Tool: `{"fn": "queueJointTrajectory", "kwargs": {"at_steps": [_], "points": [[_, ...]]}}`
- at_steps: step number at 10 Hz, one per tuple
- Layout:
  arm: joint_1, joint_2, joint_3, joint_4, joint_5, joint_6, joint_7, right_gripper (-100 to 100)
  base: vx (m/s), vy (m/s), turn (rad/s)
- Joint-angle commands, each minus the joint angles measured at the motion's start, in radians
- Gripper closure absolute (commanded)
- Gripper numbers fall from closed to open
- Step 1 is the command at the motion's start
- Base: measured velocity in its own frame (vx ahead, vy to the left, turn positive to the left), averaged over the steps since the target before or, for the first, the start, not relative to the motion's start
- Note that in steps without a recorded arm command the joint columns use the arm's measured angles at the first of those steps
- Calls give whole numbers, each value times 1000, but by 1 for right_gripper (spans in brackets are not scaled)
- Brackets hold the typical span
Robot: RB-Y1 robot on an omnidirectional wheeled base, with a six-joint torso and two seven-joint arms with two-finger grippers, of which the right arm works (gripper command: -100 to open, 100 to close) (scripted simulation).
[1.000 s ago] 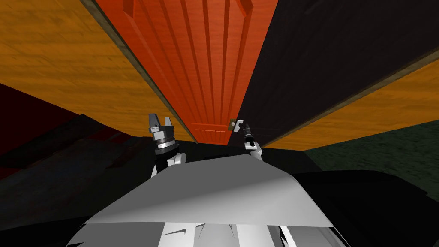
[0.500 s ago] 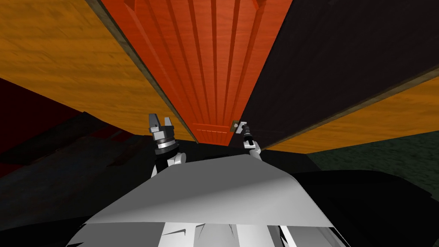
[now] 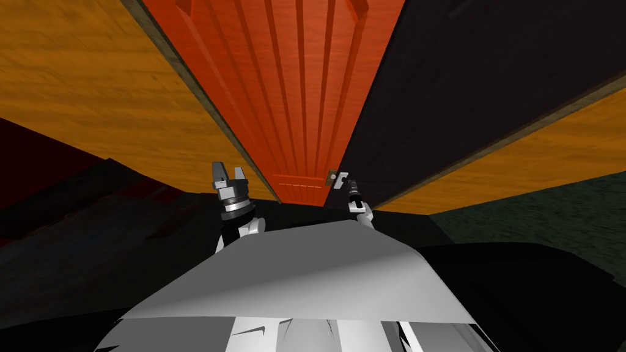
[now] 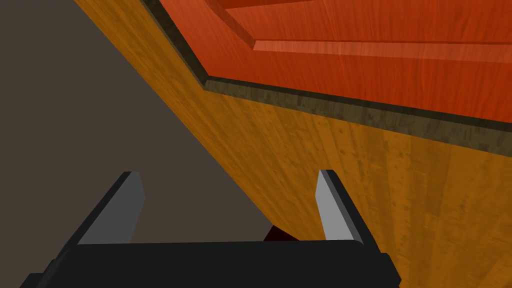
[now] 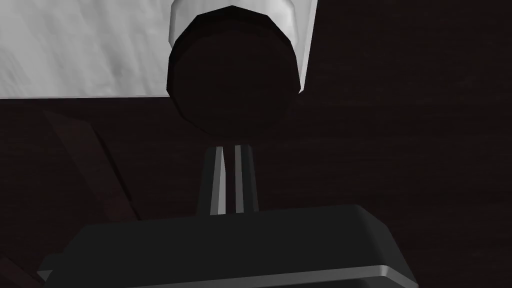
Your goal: Pull the door open
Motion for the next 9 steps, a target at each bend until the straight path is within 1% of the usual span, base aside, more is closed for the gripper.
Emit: {"fn": "queueJointTrajectory", "kwargs": {"at_steps": [1, 2, 5, 7, 8, 9], "points": [[27, -14, -7, -15, -3, 18, -10, 100, -187, -67, -70], [14, -7, -2, -4, 1, 7, -9, -100, -203, -17, -13], [15, -5, 29, -31, 9, 13, -30, -100, -212, 58, 57], [10, 0, 54, -49, 15, 17, -42, -100, -198, 102, 99], [9, -6, 45, -38, 12, 15, -40, -100, -79, 47, 19], [27, -20, 17, -24, 8, 17, -37, -100, -36, -41, -178]]}}
